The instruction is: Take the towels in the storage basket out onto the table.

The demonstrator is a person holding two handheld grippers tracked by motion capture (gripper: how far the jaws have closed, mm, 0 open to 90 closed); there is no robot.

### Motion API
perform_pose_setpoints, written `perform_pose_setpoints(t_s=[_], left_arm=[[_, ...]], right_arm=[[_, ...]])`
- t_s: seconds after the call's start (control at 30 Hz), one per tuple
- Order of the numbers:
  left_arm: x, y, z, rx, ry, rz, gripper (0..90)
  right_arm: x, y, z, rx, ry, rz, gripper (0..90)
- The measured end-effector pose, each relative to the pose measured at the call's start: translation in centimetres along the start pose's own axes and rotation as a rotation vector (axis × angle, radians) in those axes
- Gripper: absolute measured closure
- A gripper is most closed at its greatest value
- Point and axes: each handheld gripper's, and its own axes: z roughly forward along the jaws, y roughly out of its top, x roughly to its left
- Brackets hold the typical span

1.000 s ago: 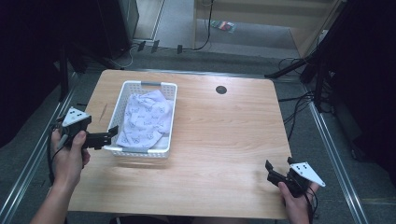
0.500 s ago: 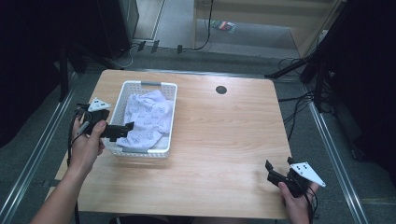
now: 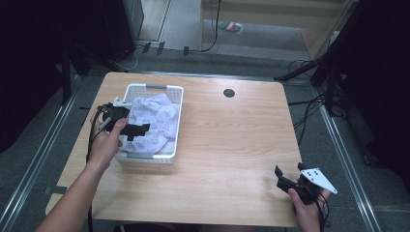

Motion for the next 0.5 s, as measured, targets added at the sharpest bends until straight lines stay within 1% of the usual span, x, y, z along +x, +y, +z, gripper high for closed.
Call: perform_pose_setpoints(t_s=[0.13, 0.17, 0.27, 0.3, 0.43, 0.5], left_arm=[[0.1, 0.3, 0.9, 0.017, -0.001, -0.018, 0.0], [0.2, 0.4, 1.2, 0.026, -0.009, -0.022, 0.0], [0.2, 0.7, 1.9, 0.047, -0.003, -0.033, 0.0], [0.3, 0.7, 2.2, 0.061, -0.008, -0.035, 0.0], [0.2, 0.9, 3.1, 0.092, -0.003, -0.045, 0.0], [0.3, 1.0, 3.5, 0.113, -0.012, -0.050, 0.0]], right_arm=[[0.0, 0.0, 0.0, -0.001, 0.001, -0.001, 13.5], [0.0, 0.0, 0.0, 0.000, 0.002, 0.000, 13.5], [0.0, 0.0, 0.0, 0.000, 0.002, 0.001, 13.5], [0.0, 0.0, 0.0, 0.000, 0.002, 0.000, 13.5], [0.0, 0.0, 0.0, 0.000, 0.000, -0.006, 13.5], [0.0, 0.0, 0.0, -0.001, -0.001, -0.007, 13.5]])
